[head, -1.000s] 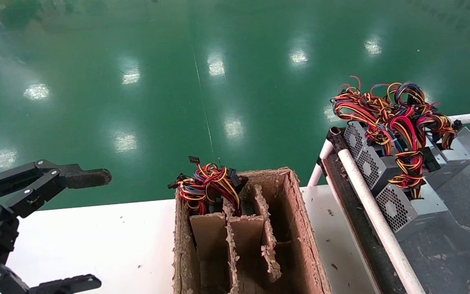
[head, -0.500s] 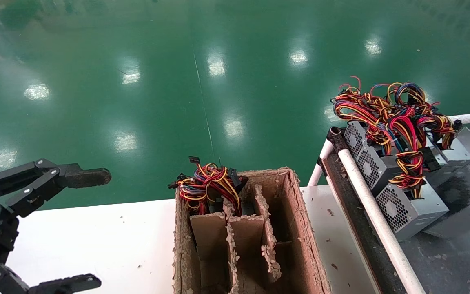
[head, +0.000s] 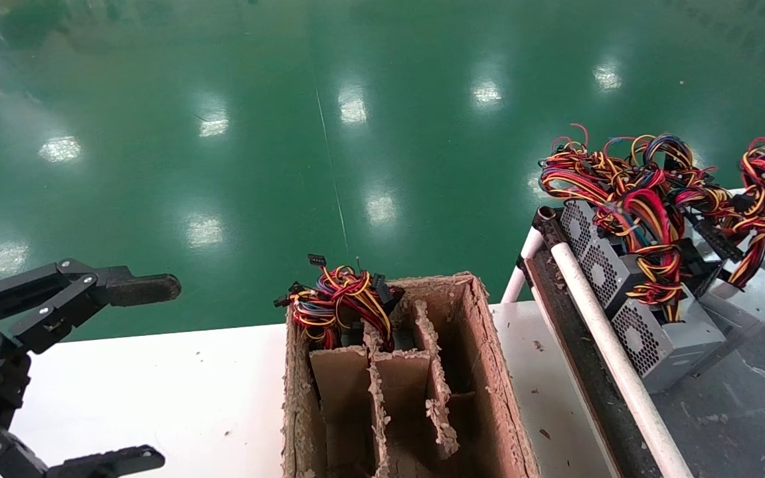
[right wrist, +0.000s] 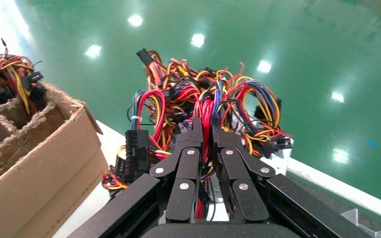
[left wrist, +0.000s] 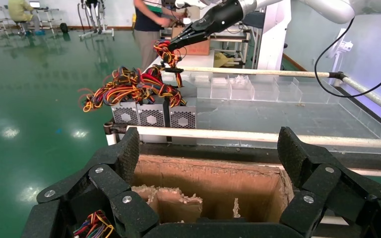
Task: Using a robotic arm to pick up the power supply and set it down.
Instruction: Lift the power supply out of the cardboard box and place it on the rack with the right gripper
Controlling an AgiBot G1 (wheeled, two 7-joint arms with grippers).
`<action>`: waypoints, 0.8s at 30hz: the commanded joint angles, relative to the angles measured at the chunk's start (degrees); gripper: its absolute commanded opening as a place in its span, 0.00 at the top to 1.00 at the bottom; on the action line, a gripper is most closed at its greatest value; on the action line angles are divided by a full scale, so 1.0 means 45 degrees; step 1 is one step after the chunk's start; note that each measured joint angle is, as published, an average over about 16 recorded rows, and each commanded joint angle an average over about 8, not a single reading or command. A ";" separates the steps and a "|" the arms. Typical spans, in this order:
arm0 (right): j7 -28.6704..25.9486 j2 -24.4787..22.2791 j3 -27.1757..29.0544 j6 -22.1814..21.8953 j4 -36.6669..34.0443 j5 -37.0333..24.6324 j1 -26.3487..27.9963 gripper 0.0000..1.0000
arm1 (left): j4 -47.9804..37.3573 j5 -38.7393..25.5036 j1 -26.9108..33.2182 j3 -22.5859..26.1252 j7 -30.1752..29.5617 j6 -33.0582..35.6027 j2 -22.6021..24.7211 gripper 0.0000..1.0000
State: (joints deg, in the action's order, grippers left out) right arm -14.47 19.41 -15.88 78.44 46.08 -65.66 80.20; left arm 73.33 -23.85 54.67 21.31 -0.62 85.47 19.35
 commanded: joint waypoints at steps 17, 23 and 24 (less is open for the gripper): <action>-0.0149 -0.1091 0.0185 0.0013 0.0603 0.0197 -0.0749 1.00 | 0.0000 0.0004 0.0003 0.0007 0.0004 -0.0002 -0.0002 0.00; 0.0007 -0.1426 0.0298 0.0426 0.0625 0.0469 -0.0832 1.00 | 0.0000 0.0005 0.0004 0.0010 0.0005 -0.0002 -0.0003 0.00; 0.0033 -0.1462 0.0309 0.0493 0.0639 0.0508 -0.0843 1.00 | 0.0000 0.0006 0.0004 0.0010 0.0005 -0.0002 -0.0003 0.00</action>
State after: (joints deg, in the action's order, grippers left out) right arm -14.38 13.06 -14.60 80.38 49.08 -63.63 76.41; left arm 73.33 -23.83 54.68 21.36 -0.60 85.46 19.34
